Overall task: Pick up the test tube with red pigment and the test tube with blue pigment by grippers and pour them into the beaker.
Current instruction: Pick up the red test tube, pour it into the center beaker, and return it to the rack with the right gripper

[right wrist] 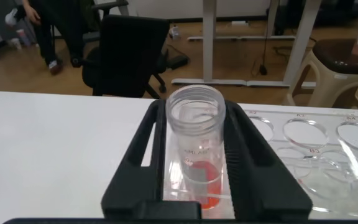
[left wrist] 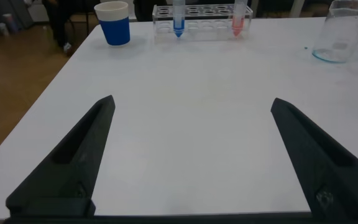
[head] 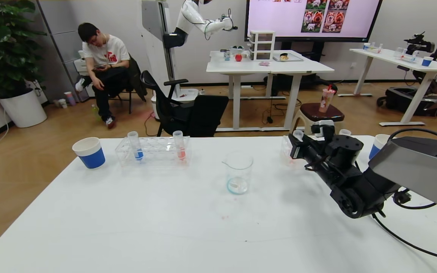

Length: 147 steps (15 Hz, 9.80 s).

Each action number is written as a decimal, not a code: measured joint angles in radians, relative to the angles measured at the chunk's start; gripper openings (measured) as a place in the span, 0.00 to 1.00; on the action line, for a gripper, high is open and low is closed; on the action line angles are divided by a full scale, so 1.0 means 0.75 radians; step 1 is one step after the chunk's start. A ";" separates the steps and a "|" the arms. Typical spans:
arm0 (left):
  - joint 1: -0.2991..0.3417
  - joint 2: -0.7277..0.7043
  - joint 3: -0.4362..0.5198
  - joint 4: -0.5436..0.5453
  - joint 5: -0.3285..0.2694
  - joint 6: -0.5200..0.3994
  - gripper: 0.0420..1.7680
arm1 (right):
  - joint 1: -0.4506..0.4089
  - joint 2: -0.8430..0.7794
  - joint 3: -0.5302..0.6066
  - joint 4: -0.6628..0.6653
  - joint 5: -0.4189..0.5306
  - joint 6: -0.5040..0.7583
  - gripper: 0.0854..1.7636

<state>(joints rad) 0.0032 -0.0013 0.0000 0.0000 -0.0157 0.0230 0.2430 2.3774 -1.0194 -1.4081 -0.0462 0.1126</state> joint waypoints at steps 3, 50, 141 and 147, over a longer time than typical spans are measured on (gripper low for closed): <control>0.002 0.000 0.000 0.000 0.001 -0.001 0.99 | -0.006 -0.007 0.001 -0.014 0.003 -0.001 0.27; 0.001 0.000 0.000 0.000 0.001 -0.001 0.99 | 0.088 0.049 -0.480 0.212 1.292 -1.804 0.26; 0.001 0.000 0.000 0.000 0.001 0.001 0.99 | -0.542 -0.456 -0.085 0.521 0.306 -0.217 0.98; 0.001 0.000 0.000 0.000 0.001 -0.001 0.99 | -0.333 -0.824 0.071 0.588 0.286 -0.209 0.98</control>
<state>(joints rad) 0.0043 -0.0013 0.0000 0.0000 -0.0149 0.0226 -0.0070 1.7594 -0.9664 -0.9670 0.1683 -0.0440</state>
